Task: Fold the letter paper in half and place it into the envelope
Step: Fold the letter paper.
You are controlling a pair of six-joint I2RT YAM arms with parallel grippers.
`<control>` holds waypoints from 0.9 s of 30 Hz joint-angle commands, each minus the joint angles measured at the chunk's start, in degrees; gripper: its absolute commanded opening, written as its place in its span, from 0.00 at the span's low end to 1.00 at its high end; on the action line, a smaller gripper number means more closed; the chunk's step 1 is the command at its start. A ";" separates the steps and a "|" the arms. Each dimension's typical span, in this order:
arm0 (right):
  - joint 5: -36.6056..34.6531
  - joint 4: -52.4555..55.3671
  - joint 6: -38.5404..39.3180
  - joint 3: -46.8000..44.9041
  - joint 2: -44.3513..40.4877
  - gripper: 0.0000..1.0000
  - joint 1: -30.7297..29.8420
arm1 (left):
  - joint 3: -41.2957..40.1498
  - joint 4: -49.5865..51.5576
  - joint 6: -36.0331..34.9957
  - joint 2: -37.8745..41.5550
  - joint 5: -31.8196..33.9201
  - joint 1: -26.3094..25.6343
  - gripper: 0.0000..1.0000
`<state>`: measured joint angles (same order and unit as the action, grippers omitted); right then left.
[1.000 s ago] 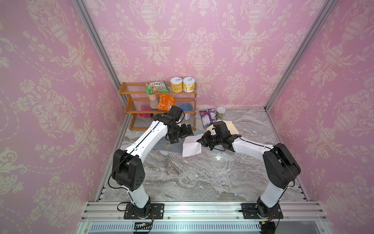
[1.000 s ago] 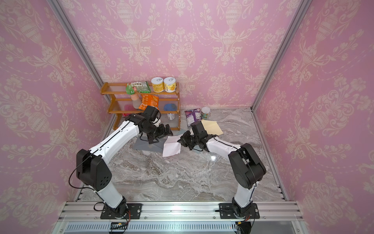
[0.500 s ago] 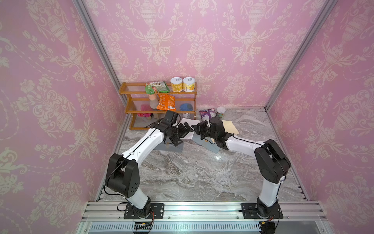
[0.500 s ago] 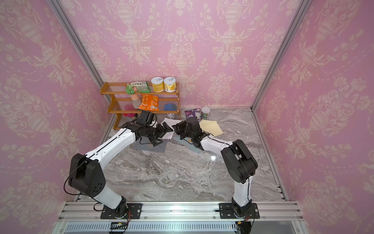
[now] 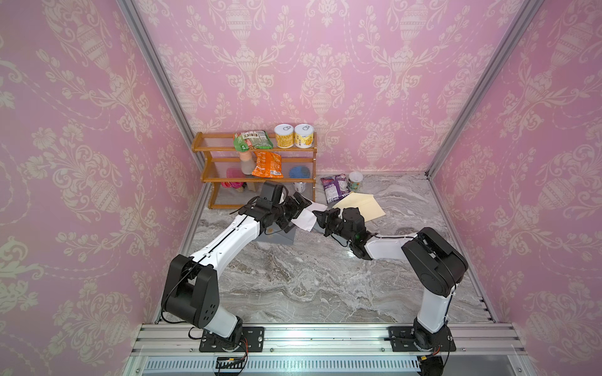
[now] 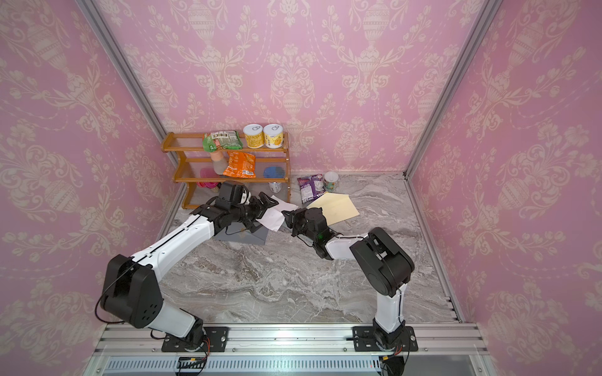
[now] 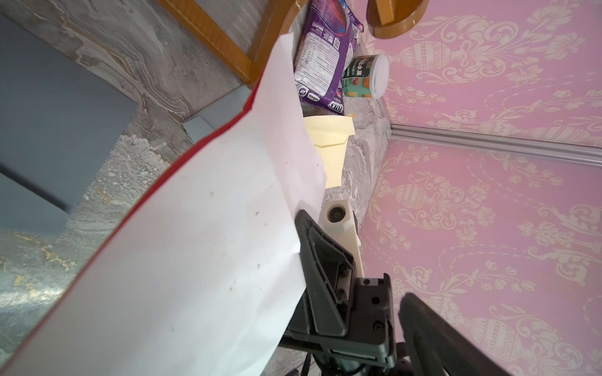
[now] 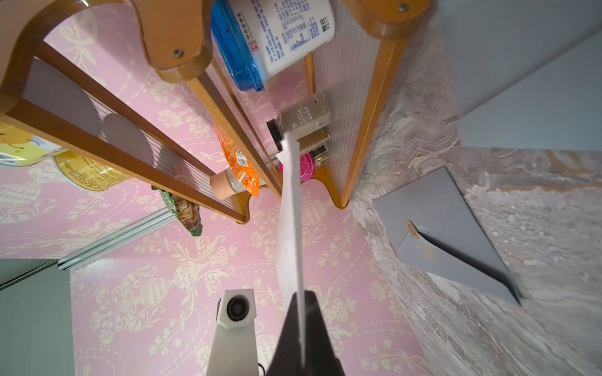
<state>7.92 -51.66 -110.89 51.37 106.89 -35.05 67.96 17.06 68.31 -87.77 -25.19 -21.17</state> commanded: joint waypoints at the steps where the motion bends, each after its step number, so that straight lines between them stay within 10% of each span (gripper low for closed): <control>1: -2.80 -6.98 -3.12 -1.69 -1.32 0.00 -0.42 | -0.73 -2.39 0.17 0.63 0.32 0.40 0.99; 19: -3.91 -9.88 -4.83 -1.34 -1.16 0.06 -1.25 | 1.08 -9.26 -1.64 -6.10 -1.68 0.43 0.36; 23: -3.70 -8.48 -3.52 -1.78 -1.92 0.40 -0.58 | 2.14 -8.59 -2.61 -6.81 -2.74 0.60 0.04; 27: -2.78 -8.50 -2.76 -2.15 -1.79 0.61 1.23 | 2.12 -6.94 -4.92 -5.42 -3.83 0.60 0.00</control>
<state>4.64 -59.68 -115.13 49.47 106.61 -35.03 68.53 8.91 66.28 -94.19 -26.94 -21.10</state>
